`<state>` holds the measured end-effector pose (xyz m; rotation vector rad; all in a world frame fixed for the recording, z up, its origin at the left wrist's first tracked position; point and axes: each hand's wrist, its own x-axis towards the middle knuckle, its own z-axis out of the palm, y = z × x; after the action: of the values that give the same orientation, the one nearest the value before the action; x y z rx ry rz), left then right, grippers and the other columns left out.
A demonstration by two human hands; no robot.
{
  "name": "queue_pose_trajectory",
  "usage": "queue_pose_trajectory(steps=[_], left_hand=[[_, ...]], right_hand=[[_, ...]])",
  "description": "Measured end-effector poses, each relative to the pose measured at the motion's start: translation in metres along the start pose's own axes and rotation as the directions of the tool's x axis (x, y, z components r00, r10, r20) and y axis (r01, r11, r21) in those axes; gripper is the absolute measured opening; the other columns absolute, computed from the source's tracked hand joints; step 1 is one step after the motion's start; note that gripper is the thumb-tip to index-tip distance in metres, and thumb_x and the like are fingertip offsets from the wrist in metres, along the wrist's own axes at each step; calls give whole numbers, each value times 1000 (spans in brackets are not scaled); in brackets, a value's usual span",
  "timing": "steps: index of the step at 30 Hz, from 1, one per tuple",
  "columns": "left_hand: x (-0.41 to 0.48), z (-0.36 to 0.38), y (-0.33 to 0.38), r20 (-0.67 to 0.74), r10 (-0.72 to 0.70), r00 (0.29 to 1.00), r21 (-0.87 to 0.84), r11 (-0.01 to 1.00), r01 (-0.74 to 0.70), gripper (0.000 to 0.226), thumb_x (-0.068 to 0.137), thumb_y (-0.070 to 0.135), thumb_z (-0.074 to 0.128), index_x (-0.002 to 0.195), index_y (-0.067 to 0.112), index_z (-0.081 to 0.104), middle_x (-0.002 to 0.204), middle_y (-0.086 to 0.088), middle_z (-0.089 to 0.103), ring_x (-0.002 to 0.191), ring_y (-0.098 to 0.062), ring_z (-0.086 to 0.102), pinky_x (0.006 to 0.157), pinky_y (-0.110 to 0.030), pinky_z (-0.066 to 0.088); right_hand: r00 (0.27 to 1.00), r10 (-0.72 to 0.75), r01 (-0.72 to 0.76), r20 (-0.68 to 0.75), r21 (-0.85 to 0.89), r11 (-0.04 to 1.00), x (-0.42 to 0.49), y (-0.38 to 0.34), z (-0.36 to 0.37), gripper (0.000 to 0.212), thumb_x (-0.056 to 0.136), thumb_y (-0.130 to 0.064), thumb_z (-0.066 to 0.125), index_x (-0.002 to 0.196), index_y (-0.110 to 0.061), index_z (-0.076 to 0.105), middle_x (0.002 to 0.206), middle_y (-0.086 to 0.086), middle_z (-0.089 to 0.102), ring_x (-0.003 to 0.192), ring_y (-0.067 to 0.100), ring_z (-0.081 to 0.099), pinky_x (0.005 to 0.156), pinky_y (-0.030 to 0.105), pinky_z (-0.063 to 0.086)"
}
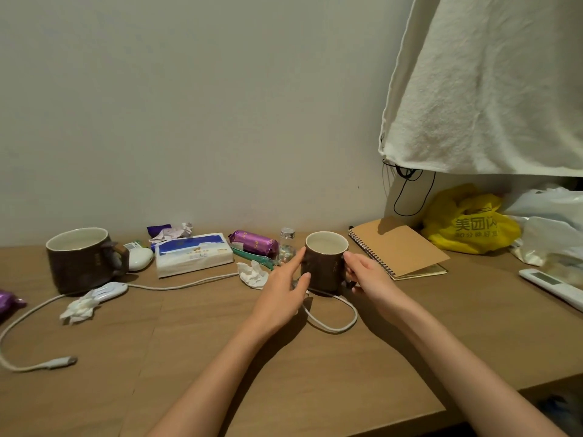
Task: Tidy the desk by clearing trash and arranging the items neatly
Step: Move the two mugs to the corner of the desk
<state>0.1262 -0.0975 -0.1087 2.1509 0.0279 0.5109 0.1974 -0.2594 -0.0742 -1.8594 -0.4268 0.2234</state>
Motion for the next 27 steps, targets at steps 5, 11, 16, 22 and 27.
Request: queue_pose_trajectory(steps=[5,11,16,22,27], left_hand=[[-9,-21,18,-99,53,994,-52,997,-58,46,96,28,48,139,39,37,137,12,50,122,-2,45,96,-30,47],[-36,-97,19,-383,32,923,-3,999,-36,36,95,25,50,130,29,50,116,11,60,105,-2,55,77,-13,48],[-69,-177,1,-618,25,786,47,999,5,38,91,27,57,129,25,50,113,9,58,102,-7,56,76,-18,48],[-91,-251,-51,-722,-93,686,121,959,258,66,81,34,69,137,25,35,135,-4,43,122,-22,44,101,-46,43],[-87,-285,-86,-642,-258,722,111,901,420,97,71,32,79,147,22,19,148,-12,28,136,-30,30,110,-48,30]], right_hand=[[994,-76,78,-78,23,997,-15,-20,-1,32,100,-37,38,81,-15,49,73,1,44,74,16,47,64,28,37],[984,-172,174,-39,67,982,-37,-60,15,39,99,-38,40,109,-7,60,92,9,55,82,18,52,72,30,40],[975,-205,189,90,164,968,-46,-85,56,36,99,-38,41,105,-10,63,84,3,57,75,12,54,69,28,40],[954,-222,192,200,161,968,-41,-102,115,47,98,-42,41,114,0,55,94,16,58,93,24,56,82,36,44],[947,-230,197,224,162,967,-34,-115,153,40,99,-39,40,111,-7,60,118,25,58,101,30,59,79,32,43]])
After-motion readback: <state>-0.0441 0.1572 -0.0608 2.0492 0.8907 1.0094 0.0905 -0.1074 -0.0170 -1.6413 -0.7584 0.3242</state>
